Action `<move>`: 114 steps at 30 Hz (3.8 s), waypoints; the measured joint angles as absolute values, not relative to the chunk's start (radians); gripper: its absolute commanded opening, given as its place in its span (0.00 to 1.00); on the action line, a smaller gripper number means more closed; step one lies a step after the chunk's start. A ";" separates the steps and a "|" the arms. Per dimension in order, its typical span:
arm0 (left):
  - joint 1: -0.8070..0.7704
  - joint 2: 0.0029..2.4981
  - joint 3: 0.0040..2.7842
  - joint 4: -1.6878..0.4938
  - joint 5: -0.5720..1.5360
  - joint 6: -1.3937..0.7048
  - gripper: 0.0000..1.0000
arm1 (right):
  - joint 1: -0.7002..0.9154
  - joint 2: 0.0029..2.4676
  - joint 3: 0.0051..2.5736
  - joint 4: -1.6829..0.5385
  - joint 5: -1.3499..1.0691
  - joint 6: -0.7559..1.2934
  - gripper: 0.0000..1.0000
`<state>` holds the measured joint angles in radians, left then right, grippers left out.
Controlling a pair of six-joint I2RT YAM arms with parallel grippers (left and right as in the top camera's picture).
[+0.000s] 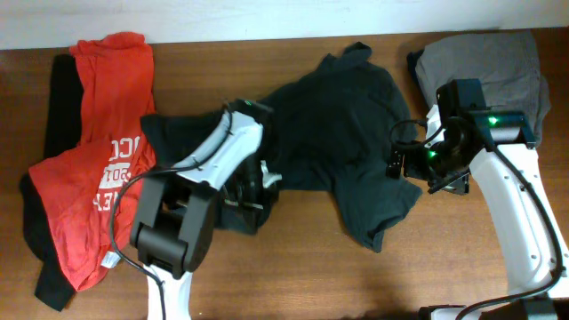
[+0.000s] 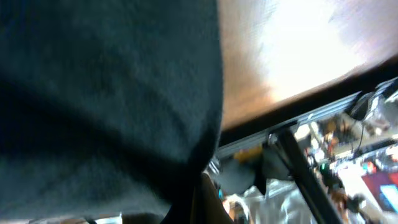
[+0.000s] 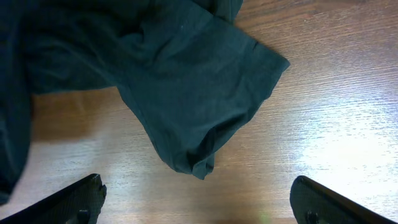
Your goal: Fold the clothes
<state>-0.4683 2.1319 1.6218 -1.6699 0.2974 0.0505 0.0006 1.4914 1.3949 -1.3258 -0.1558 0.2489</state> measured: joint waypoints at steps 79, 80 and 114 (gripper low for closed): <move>-0.533 1.945 1.481 -1.508 -0.086 -0.368 0.02 | 0.001 1.491 1.395 -1.316 -0.156 0.246 0.99; -0.533 1.945 1.481 -1.518 -0.078 -0.369 0.02 | 0.001 1.491 1.395 -1.312 -0.156 0.246 0.99; -0.454 1.891 1.175 -1.248 -0.032 -0.467 0.07 | 0.001 1.573 1.394 -1.258 -0.140 0.227 1.00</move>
